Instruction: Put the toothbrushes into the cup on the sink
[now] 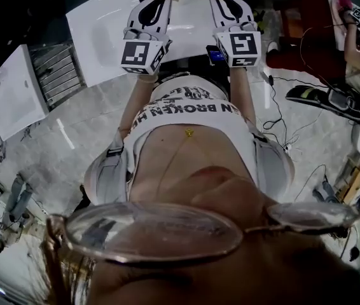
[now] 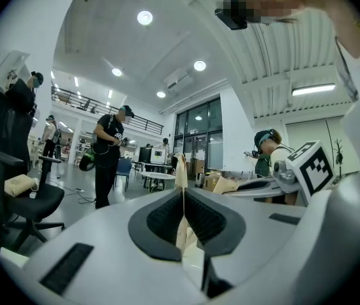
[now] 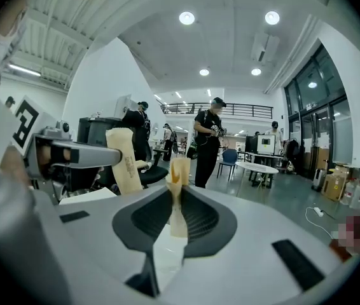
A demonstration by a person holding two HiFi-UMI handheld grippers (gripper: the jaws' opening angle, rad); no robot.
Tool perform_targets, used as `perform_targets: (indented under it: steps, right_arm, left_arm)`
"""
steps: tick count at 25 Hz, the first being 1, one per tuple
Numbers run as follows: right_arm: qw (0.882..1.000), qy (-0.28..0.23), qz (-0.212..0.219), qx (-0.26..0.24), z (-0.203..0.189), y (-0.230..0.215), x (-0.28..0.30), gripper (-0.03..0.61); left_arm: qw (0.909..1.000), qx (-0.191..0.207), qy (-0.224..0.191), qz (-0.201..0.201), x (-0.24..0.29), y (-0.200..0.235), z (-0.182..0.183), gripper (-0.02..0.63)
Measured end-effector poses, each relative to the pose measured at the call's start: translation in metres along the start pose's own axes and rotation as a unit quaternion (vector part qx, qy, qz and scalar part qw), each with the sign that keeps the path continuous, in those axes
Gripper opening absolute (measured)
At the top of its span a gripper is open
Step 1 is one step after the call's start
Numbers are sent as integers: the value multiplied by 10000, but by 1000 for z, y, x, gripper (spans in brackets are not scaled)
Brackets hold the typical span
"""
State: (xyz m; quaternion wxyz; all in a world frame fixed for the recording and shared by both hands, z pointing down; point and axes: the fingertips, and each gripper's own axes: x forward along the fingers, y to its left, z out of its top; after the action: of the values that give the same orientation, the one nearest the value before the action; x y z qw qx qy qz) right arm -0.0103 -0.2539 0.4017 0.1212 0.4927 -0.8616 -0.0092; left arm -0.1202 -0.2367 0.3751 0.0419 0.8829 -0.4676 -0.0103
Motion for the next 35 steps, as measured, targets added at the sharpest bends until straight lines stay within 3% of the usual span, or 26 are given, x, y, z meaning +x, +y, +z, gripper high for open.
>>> perform_targets:
  steps: [11,26,35]
  right_arm:
    - [10000,-12,3,80,-16,-45,-3,58]
    - [9993,-6,-362,-72,-21,-99,15,58]
    - [9985,478,-248,-20,-66,-107,61,58]
  left_arm:
    - [10000,59,41,18,36,-23,-6,18]
    - [9997,87,132,168,37,-16,-5,18]
    - [9993,88,140,346,28,-6,-4,18]
